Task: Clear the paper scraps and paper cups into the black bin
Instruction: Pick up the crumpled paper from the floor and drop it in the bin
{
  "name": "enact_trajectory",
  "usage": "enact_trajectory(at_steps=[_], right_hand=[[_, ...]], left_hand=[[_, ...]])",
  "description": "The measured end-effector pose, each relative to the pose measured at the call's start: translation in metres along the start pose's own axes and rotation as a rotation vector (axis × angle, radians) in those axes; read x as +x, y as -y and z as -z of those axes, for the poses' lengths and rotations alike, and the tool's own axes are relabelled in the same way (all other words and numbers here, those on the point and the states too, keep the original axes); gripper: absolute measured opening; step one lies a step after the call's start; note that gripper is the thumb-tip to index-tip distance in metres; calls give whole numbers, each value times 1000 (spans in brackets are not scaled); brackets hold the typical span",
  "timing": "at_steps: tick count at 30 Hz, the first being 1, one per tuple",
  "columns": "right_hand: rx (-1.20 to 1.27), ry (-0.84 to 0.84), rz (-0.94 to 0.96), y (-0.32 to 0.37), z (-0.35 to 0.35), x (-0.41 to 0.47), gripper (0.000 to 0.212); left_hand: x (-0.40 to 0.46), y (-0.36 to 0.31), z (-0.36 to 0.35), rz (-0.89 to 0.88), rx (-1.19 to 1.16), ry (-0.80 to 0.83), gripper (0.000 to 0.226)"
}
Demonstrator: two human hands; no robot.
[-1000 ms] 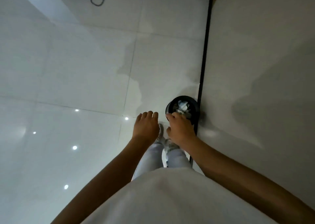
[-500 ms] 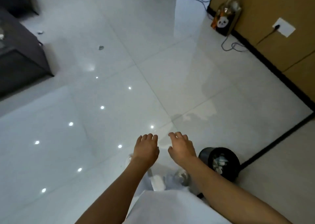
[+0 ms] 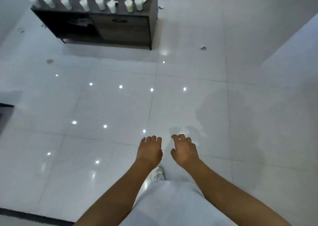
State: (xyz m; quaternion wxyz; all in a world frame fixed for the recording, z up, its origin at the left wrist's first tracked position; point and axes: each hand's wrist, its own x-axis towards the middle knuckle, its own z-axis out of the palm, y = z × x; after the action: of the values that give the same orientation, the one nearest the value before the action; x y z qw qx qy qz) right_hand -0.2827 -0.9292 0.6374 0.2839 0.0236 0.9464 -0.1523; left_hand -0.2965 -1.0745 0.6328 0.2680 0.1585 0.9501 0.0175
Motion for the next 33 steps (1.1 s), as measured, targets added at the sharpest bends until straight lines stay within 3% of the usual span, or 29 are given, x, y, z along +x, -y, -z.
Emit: enact_trajectory(at_steps=[11,19,26,33], right_hand=[[-257,122,342,183,30,135,52],[-354,178,511,292,80,271,50],[-424,184,596,403,140,392,50],[-480,253,633,520,146,474,50]], left_hand=[[22,192,40,368,-210,-75,46],[100,304,93,551,-327,-93,43],[168,412,160,687,-453,-159,40],[199,541,193,779,-516,-199,39]])
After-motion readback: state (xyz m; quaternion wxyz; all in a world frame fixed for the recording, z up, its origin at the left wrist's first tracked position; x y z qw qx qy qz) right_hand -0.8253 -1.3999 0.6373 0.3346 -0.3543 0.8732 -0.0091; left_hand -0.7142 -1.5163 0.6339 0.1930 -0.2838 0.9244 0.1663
